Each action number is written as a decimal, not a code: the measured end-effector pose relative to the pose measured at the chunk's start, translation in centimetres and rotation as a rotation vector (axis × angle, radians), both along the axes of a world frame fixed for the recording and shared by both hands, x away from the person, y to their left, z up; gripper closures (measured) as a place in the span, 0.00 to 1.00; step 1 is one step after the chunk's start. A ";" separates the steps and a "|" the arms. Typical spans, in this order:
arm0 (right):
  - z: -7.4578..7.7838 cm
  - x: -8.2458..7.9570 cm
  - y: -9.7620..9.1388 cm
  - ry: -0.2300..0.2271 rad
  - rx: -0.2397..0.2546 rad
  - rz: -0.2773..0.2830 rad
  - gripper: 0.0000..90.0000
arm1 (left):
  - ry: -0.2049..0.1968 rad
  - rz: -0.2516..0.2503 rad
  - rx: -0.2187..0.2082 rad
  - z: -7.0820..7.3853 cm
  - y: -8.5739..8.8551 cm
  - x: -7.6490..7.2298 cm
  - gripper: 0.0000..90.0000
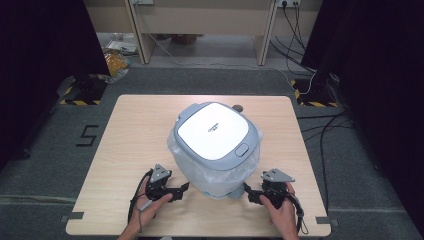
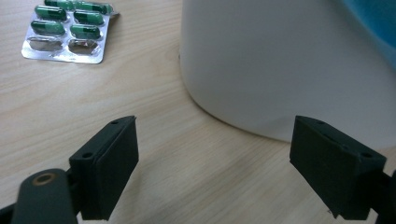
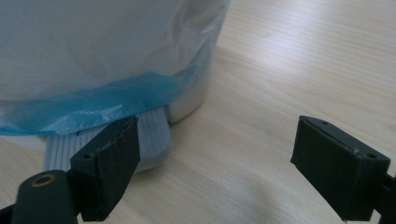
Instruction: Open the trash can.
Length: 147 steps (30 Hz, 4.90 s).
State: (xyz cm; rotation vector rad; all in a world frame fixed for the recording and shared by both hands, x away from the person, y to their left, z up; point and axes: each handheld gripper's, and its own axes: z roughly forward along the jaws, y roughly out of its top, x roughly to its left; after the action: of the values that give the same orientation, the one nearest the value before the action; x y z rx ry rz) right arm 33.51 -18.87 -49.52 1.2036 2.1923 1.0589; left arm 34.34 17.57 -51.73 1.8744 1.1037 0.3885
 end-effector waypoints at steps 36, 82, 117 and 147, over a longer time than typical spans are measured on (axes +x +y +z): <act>0.8 -0.5 1.6 -0.103 0.070 -0.020 0.21 | -0.013 -0.066 -0.041 -0.2 -2.9 2.4 0.17; -0.3 3.5 8.0 -0.085 0.137 -0.124 0.22 | -0.022 0.042 0.104 0.0 5.6 1.3 0.17; -1.6 0.6 10.9 -0.123 -0.088 0.214 0.23 | 0.036 0.047 0.196 -0.8 9.1 1.5 0.16; -1.8 1.1 10.6 -0.061 -0.074 0.246 0.22 | 0.041 0.059 0.194 -0.8 9.0 1.6 0.14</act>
State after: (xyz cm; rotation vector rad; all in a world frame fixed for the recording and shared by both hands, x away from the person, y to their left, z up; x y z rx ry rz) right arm 34.60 -8.24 -51.32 0.8742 2.3534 1.0821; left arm 35.93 26.54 -52.51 2.0303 1.1865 0.5088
